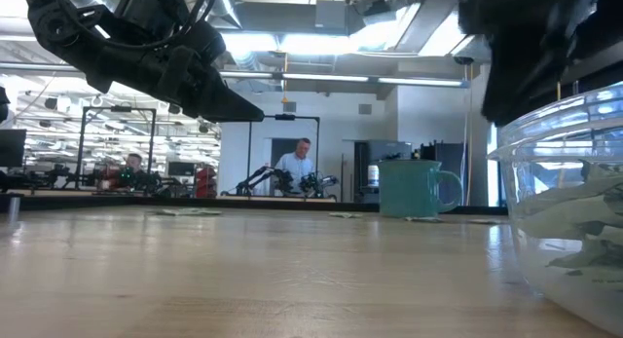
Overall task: Pick and place items into bin
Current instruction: Put the light green stevia packet into the transparent bin
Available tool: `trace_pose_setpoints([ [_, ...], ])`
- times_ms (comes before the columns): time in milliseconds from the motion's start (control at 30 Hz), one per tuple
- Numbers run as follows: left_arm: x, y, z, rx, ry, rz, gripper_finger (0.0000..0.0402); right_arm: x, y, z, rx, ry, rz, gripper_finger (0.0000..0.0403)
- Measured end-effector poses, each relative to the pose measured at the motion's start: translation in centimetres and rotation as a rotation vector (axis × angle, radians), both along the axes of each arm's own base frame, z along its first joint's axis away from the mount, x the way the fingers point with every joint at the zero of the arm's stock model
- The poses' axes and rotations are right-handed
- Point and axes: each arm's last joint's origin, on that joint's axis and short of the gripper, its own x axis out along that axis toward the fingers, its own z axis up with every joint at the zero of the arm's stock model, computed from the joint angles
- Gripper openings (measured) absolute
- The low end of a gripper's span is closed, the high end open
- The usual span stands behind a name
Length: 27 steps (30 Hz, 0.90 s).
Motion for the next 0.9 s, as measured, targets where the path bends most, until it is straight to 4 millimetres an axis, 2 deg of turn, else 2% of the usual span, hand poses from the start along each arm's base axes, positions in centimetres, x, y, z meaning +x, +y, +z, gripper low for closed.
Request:
trace_pose_setpoints([
  [100,0.0,0.0,0.0,0.002,0.001,-0.001,0.0075,-1.1,-3.5,-1.0,0.019,0.071,-0.124,0.0140],
  [233,0.0,0.0,0.0,0.034,0.008,-0.010,0.0075,-2.2,-7.0,-3.3,0.024,0.153,-0.228,0.0140],
  [433,0.0,0.0,-0.1,0.039,0.011,-0.012,0.0075,-1.9,-10.7,-6.3,0.088,0.075,-0.201,0.0140],
  [633,0.0,0.0,-0.1,0.039,0.013,-0.012,0.0075,-2.8,-12.5,-7.9,0.082,0.078,-0.239,0.0136],
  [900,0.0,0.0,-0.1,0.040,0.014,-0.013,0.0075,-3.4,-12.7,-9.2,0.078,0.075,-0.204,0.0111],
])
